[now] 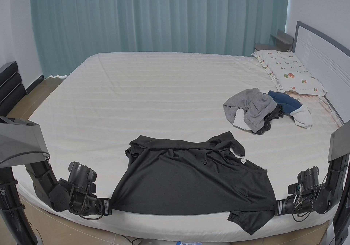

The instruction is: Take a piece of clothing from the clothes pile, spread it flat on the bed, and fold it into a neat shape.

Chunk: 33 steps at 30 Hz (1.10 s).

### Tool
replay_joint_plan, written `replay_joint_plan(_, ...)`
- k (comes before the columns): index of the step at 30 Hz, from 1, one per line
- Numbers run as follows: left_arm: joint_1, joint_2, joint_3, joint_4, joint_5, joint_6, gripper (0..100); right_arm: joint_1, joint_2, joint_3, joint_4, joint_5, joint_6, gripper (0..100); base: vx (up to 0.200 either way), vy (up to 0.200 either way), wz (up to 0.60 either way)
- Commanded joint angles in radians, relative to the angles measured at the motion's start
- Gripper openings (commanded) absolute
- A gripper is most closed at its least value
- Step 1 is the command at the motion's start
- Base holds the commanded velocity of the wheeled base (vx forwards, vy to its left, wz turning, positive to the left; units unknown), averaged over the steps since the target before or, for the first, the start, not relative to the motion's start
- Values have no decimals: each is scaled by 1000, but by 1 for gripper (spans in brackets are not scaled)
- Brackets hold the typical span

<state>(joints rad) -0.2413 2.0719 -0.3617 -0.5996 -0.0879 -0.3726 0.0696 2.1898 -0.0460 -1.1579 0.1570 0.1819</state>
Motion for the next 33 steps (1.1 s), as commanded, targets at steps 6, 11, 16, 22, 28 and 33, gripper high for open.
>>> replay_joint_plan(6, -3, 14, -25, -3, -6, -8, 100, 10, 131, 43, -226, 1, 11, 100, 0, 0, 0)
replay_joint_plan(11, 36, -27, -54, -3, -12, -45, 100, -25, 59, 46, -322, 7, 117, 100, 0, 0, 0)
replay_joint_plan(16, 68, -92, -186, 0, -73, -256, 100, -77, -114, 32, -345, 36, 220, 100, 0, 0, 0)
replay_joint_plan(22, 62, -29, -335, 6, -64, -358, 100, -140, -147, 8, -341, 61, 246, 100, 0, 0, 0)
replay_joint_plan(28, 56, 117, -548, 9, -49, -440, 100, -142, -125, -23, -358, 162, 450, 100, 0, 0, 0)
replay_joint_plan(33, 17, 254, -652, 11, 8, -471, 100, -142, -105, -29, -359, 207, 565, 100, 0, 0, 0)
